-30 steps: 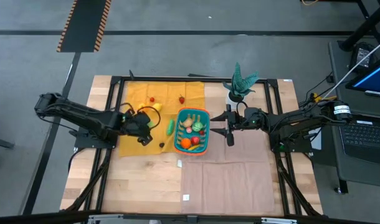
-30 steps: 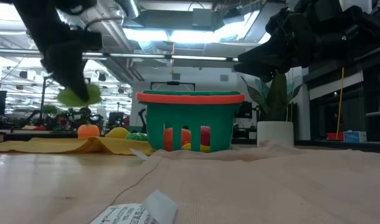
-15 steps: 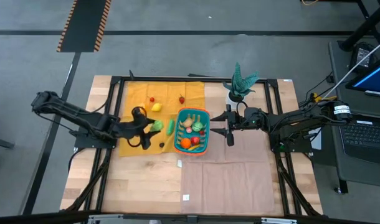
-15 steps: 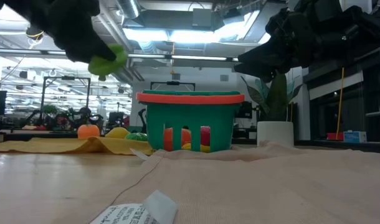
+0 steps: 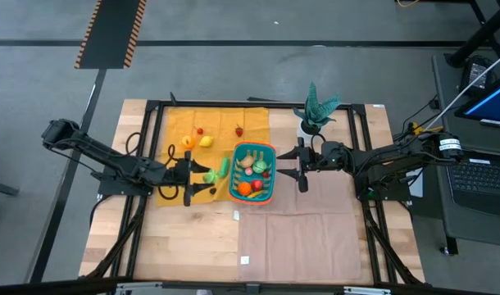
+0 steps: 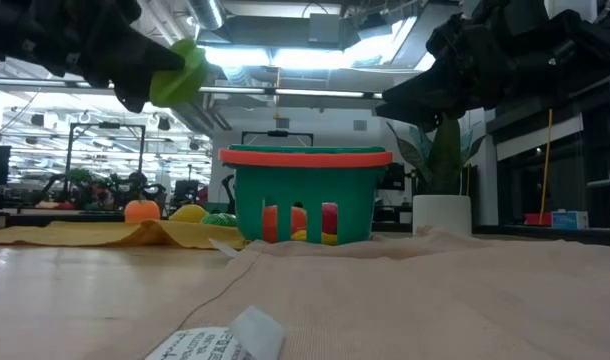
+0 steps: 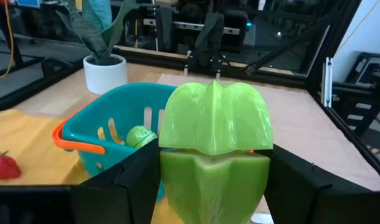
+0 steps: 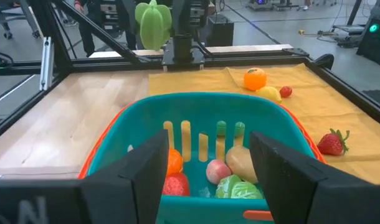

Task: Pick and placing Produce into tupperware
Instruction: Put the starfruit into the basket

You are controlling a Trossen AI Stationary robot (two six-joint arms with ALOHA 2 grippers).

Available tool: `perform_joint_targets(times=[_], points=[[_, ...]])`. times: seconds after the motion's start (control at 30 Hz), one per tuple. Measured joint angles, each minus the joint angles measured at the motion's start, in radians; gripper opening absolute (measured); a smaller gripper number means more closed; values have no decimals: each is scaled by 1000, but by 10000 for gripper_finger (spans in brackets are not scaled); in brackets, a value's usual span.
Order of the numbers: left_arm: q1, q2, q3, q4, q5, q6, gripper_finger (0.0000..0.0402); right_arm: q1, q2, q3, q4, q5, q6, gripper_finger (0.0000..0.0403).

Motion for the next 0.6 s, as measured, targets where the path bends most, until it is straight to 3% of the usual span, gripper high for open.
perform_joint_targets(times=[0.6], points=[[75,15,-2,15,11,-19,225,0,0,0,-7,0,2,225]])
